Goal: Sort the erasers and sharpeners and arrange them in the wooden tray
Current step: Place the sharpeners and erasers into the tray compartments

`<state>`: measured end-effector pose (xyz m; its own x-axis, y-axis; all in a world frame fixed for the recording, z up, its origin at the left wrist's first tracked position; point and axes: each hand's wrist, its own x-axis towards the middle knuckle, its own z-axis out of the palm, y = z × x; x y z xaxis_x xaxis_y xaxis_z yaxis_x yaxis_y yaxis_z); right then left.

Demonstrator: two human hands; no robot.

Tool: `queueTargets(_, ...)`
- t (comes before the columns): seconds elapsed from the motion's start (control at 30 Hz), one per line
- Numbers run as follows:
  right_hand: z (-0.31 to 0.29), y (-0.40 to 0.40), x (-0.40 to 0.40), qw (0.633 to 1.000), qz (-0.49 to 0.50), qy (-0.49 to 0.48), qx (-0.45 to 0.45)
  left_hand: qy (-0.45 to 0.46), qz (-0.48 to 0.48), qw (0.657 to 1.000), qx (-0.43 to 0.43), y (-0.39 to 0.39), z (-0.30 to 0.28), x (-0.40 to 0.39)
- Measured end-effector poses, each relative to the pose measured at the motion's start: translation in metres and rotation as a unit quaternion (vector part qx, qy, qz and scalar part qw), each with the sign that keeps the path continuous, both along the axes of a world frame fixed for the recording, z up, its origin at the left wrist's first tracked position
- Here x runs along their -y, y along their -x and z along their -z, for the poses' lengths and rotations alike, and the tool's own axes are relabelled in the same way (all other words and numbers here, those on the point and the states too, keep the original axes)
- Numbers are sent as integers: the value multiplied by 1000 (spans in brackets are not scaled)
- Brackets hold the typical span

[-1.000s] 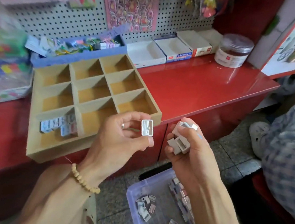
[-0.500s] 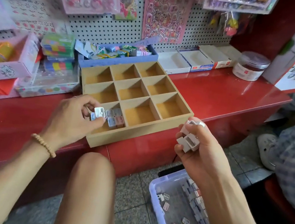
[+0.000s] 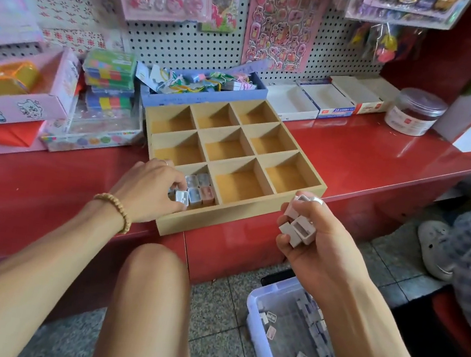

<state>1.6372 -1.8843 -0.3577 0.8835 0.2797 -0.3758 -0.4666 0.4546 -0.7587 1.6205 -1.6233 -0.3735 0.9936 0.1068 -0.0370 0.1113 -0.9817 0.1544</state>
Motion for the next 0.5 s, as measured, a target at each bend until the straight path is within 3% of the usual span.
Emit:
queueTargets(0.27,-1,-4,-11,1000,-5,8,-11,0,-4,999,40,0,4,1)
queueTargets(0.5,-5,-21,-35,1000,-22,-3,-9,9,9,1000,1,-4,5,-2)
